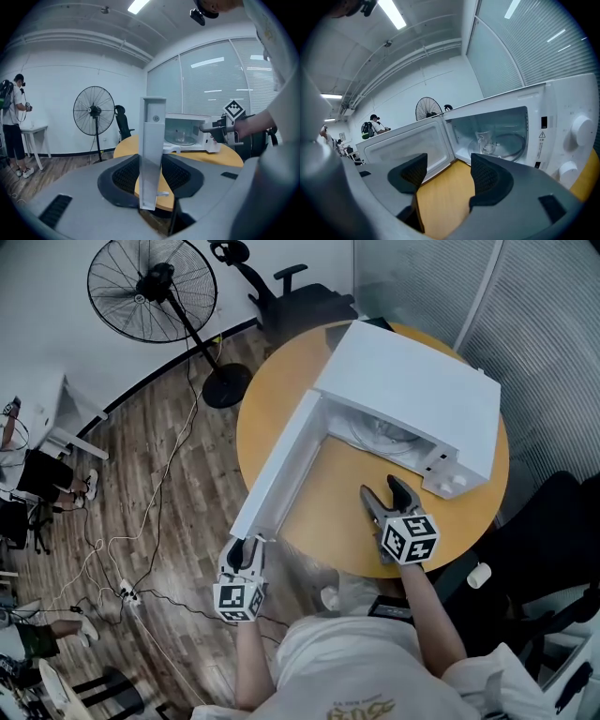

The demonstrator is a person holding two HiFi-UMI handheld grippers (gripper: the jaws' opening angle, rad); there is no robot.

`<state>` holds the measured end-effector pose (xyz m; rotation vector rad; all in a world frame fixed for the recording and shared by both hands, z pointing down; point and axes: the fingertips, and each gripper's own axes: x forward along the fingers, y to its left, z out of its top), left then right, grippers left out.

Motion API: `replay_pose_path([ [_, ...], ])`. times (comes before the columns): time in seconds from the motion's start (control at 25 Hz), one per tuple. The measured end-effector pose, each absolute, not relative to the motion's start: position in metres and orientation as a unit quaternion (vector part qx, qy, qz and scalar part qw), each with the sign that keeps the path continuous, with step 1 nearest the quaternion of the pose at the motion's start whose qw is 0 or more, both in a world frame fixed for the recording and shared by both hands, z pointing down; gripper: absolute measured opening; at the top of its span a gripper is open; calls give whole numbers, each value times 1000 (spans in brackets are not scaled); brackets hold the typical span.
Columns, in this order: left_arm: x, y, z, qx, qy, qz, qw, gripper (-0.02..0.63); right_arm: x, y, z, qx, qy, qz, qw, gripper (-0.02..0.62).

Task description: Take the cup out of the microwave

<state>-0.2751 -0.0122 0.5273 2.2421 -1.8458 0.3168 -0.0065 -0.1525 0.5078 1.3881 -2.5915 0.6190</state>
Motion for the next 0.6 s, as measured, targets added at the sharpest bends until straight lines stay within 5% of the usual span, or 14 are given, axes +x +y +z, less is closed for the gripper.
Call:
replay_pose_path([
  [0.6, -289, -13, 527, 764, -631, 80, 109, 167, -2, -222, 536, 489, -843, 219, 49, 288],
])
